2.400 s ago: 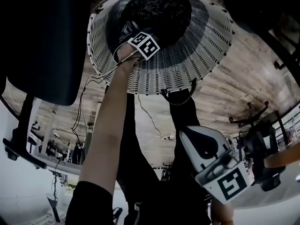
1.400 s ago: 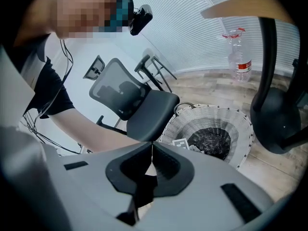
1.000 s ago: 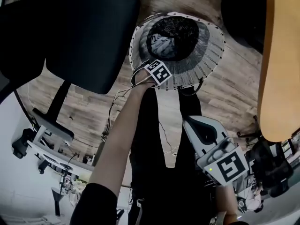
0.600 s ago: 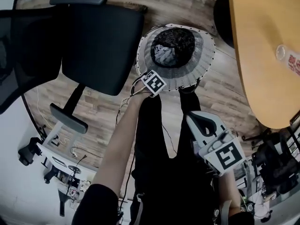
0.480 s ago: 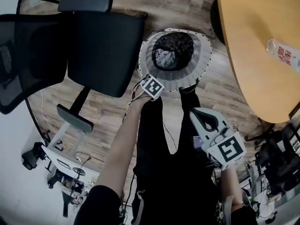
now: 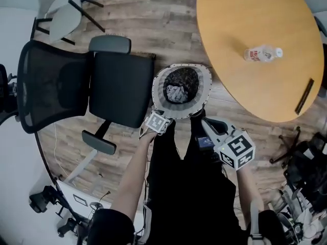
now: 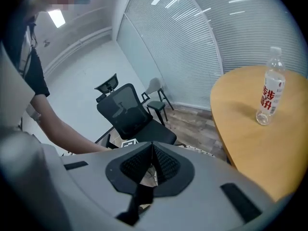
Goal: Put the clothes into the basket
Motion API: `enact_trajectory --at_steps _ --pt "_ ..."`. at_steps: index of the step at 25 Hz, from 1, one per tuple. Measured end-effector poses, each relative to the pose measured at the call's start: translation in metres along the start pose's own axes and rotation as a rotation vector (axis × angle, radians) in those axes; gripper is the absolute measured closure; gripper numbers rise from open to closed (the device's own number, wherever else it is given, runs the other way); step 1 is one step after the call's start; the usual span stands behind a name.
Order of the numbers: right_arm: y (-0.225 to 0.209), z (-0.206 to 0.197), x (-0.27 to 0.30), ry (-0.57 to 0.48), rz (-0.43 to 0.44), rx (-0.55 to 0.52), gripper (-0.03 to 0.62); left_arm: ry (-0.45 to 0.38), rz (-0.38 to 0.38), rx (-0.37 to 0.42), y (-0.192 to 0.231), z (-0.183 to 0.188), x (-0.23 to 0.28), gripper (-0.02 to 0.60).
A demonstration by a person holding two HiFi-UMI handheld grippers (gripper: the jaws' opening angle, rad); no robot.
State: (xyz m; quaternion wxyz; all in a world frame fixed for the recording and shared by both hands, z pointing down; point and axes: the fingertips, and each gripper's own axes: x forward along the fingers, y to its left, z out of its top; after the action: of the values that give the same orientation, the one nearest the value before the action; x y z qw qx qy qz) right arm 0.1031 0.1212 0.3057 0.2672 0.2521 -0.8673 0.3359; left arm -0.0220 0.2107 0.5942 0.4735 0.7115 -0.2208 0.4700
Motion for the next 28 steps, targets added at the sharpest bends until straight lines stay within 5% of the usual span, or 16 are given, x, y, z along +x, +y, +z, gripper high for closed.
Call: enact_trajectory --at_steps 6,10,19,28 --pt "0.019 0.043 -0.027 -0.081 -0.022 -0.074 0.577 -0.106 0.032 0.006 -0.023 0.004 -0.067 0.434" --pt "0.035 0.064 -0.043 -0.131 -0.036 -0.104 0.577 -0.210 0.010 0.041 -0.044 0.008 -0.114 0.443" --pt "0.065 0.093 -0.047 -0.218 -0.056 -0.125 0.577 -0.716 -0.094 0.043 -0.084 0.058 -0.257 0.521" --pt "0.122 0.130 -0.035 -0.327 0.087 -0.122 0.577 -1.054 -0.126 0.144 -0.119 0.057 -0.379 0.569"
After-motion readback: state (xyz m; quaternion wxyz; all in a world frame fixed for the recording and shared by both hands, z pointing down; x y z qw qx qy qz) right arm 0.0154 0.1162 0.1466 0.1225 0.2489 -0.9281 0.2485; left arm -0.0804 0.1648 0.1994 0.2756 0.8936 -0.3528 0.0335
